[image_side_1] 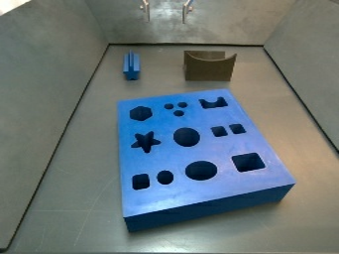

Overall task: Pick up the star object. Move up. Place the star object on the fixture. Regrasp the star object. Move to above the board. Insert the star object.
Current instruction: Pick up the star object.

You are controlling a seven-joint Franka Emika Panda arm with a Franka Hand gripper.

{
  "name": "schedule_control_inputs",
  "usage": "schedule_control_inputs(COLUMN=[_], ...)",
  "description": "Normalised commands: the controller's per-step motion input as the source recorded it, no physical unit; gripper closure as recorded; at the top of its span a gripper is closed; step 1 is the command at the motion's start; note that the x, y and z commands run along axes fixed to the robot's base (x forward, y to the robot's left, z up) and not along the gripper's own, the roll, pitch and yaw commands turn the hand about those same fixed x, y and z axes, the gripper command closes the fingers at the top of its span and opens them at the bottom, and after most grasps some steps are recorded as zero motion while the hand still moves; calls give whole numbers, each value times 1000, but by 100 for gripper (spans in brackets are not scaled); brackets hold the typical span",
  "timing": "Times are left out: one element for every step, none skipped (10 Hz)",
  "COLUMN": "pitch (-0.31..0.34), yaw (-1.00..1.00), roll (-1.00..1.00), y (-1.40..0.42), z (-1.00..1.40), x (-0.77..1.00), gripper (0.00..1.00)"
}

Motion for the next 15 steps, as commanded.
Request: schedule_control_inputs(pitch=[-369,-457,-391,-277,-183,0,0,-91,71,63,66,-166,-60,-206,-274], yaw=[37,0,-26,-66,-100,-117,-26,0,0,240,677,134,43,94,0], roll=[137,66,0,40,0,163,129,0,86,-157,-537,-263,-151,14,0], y=[-246,-57,6,31,143,46,0,-160,-200,-223,-134,0,-160,-520,-397], z=[-134,-663,-869,-929,-900,-874,-889,-531,0,-391,-457,-43,-277,-811,-700], x=[-751,-1000,-1000,-1000,-1000,-911,-714,-680,60,86,309,0,0,-426,-611], gripper=[0,0,0,0,0,0,0,0,0,0,0,0,0,0,0])
